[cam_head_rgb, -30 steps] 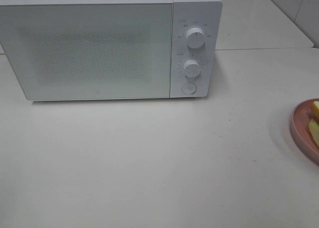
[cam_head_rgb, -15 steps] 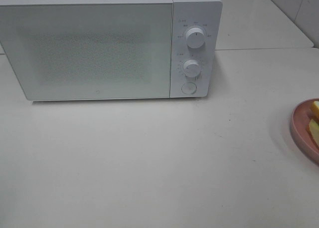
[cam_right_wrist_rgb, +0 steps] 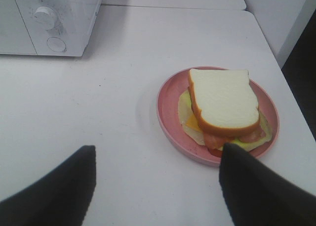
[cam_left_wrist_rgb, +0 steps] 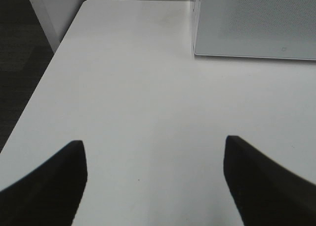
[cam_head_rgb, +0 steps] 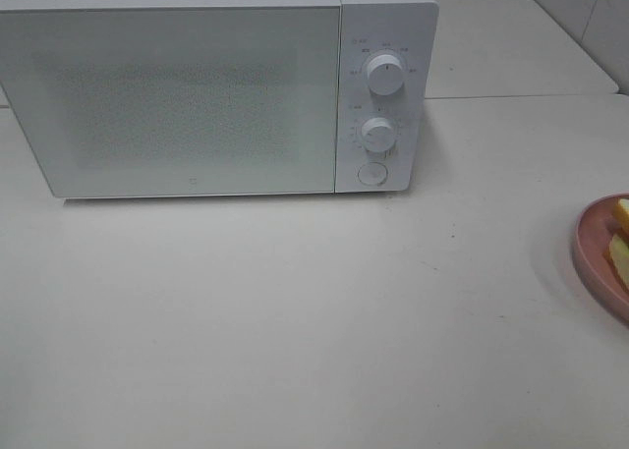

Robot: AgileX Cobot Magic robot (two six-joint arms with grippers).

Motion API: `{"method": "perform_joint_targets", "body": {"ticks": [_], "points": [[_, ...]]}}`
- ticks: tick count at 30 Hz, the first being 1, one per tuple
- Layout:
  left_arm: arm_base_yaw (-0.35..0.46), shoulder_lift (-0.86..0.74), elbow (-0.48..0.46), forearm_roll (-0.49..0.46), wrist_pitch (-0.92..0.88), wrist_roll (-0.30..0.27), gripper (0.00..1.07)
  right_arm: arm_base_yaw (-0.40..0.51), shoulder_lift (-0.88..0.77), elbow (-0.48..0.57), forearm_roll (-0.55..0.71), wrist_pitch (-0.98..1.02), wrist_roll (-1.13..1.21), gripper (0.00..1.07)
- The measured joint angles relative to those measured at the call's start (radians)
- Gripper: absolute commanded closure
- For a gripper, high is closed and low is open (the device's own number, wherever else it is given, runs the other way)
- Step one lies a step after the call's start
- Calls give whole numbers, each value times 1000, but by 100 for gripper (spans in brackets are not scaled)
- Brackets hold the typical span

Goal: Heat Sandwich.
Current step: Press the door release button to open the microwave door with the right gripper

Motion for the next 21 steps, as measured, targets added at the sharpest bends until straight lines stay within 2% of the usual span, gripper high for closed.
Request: {"method": "perform_joint_targets", "body": {"ticks": [21], "points": [[0, 0, 0, 0, 0, 0, 33, 0, 0, 0, 0, 0, 0, 39]]}}
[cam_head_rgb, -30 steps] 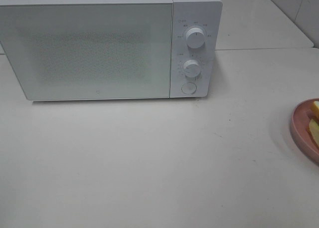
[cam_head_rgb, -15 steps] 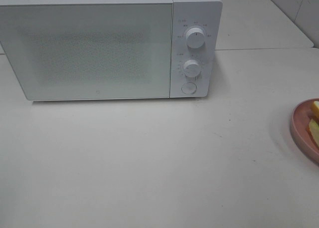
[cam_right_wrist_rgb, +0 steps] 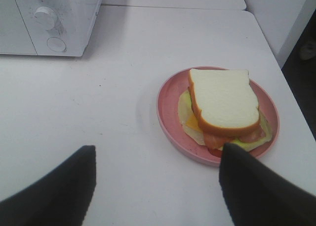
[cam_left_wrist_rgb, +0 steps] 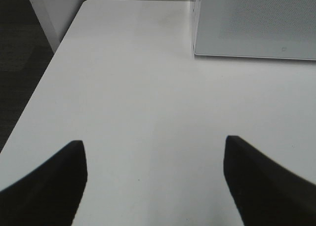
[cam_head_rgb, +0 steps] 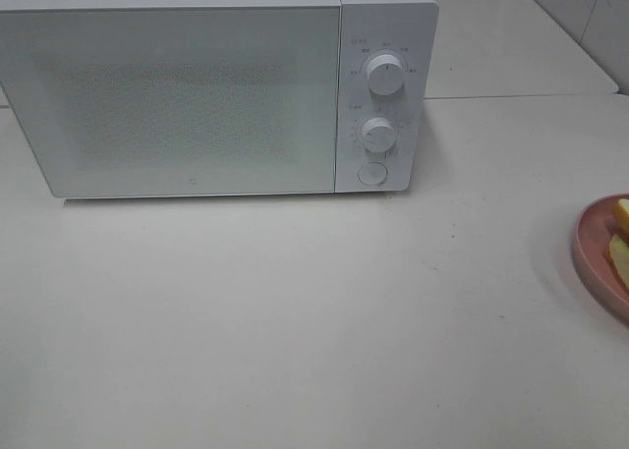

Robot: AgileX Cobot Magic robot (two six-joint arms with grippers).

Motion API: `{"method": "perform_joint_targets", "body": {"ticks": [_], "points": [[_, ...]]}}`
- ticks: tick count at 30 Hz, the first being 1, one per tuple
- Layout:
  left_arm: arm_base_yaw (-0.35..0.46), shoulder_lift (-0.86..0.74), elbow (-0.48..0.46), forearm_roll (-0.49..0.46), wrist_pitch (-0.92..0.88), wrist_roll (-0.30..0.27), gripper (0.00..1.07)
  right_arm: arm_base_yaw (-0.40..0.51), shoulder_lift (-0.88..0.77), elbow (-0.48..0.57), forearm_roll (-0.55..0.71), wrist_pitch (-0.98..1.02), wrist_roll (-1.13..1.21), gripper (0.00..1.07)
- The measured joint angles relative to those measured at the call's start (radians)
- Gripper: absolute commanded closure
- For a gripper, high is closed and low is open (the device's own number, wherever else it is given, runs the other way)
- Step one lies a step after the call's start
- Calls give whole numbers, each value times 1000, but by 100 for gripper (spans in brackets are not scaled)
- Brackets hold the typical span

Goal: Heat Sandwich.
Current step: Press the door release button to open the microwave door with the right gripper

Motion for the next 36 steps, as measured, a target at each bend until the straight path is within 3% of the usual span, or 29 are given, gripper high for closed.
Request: {"method": "perform_joint_targets", "body": {"ticks": [11, 21, 36], "points": [[0, 0, 0, 0, 0, 0, 33, 0, 10, 0, 0, -7, 0, 39], [0, 0, 0, 0, 0, 0, 33, 0, 116, -6, 2, -34, 0, 39], [0, 0, 0, 0, 0, 0, 33, 0, 198, -7, 27, -323, -26, 39]]}}
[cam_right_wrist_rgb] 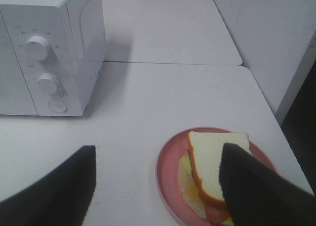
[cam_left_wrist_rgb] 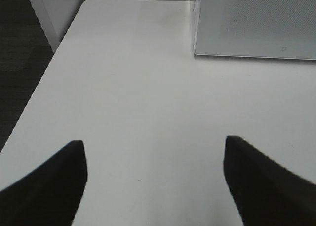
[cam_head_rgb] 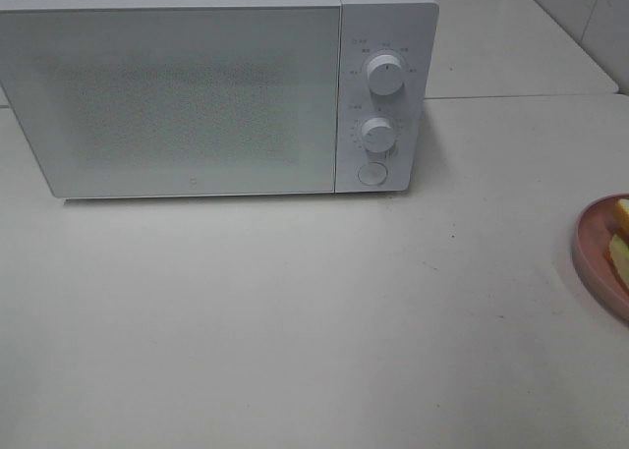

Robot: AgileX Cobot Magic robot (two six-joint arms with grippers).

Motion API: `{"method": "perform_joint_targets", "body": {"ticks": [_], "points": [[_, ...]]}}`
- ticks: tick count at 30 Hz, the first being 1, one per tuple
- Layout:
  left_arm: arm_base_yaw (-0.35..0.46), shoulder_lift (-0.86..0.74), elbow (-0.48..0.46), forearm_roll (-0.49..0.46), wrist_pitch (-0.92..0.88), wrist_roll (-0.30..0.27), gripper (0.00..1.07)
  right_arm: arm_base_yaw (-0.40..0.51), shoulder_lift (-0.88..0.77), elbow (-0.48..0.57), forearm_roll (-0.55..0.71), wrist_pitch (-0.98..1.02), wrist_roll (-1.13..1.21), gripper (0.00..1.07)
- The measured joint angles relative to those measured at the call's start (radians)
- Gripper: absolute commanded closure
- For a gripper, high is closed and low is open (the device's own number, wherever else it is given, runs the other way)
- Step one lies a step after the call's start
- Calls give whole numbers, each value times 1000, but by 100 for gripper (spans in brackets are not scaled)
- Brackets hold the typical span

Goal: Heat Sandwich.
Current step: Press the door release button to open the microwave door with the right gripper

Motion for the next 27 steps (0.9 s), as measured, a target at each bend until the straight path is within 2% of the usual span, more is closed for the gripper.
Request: {"method": "perform_joint_targets", "body": {"ticks": [8, 12, 17, 21, 27], "points": [[0, 0, 0, 0, 0, 0, 33, 0, 136, 0, 8, -123, -26, 39], [0, 0, 0, 0, 0, 0, 33, 0, 230, 0, 11, -249, -30, 39], [0, 0, 0, 1, 0, 0, 33, 23, 278, 0, -3, -305, -36, 39], [0, 0, 0, 1, 0, 0, 33, 163, 376, 12, -88, -474, -42, 39], [0, 0, 0, 1, 0, 0, 33, 262, 471, 41, -105, -628, -14, 40]]}}
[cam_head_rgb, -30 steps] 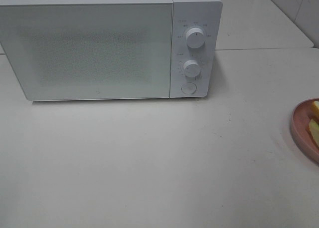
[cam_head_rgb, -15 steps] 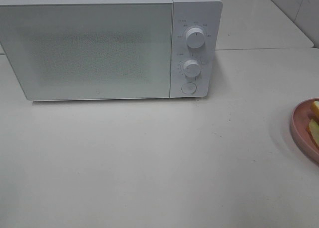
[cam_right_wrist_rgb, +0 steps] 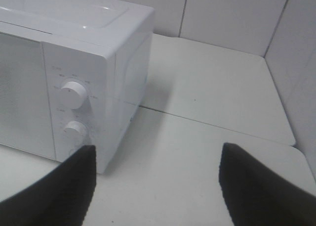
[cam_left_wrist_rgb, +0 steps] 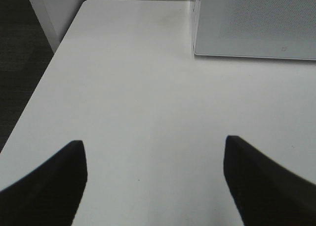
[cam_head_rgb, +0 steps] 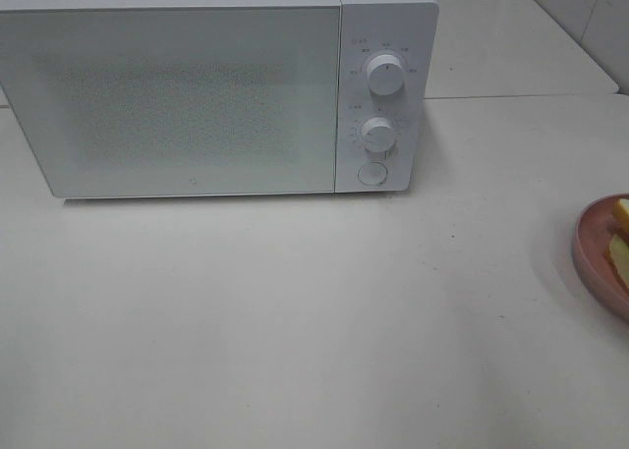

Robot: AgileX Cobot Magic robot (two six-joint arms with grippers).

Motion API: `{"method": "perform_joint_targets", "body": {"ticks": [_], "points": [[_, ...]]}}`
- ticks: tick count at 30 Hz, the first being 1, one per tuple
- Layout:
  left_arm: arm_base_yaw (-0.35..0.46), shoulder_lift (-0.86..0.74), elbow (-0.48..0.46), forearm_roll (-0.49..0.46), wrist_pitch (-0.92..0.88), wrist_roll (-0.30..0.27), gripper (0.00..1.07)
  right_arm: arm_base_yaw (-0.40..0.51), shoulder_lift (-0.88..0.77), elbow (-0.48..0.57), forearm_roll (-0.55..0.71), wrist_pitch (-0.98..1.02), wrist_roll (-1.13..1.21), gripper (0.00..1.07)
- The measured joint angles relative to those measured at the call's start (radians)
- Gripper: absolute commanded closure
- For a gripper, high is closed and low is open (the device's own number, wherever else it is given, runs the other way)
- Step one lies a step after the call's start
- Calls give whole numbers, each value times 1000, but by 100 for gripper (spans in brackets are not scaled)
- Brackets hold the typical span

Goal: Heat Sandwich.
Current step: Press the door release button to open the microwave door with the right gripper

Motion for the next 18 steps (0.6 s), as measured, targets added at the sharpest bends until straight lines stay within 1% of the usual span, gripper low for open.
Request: {"method": "perform_joint_targets", "body": {"ticks": [3, 6, 8, 11, 12, 14, 16, 18], "points": [[0, 0, 0, 0, 0, 0, 33, 52, 80, 17, -1, -101, 46, 42], [0, 0, 0, 0, 0, 0, 33, 78, 125, 22, -1, -143, 69, 42], [0, 0, 0, 0, 0, 0, 33, 115, 191, 22, -1, -217, 93, 43], [0, 0, 0, 0, 0, 0, 33, 138, 234, 23, -1, -258, 106, 43], [0, 0, 0, 0, 0, 0, 33, 159, 286, 23, -1, -292, 123, 44], [0, 0, 0, 0, 0, 0, 33, 170, 312, 23, -1, -310, 133, 45], [0, 0, 0, 0, 0, 0, 33, 205, 384, 23, -1, -358, 150, 46], [0, 0, 0, 0, 0, 0, 33, 214, 404, 23, -1, -374, 157, 48]]}}
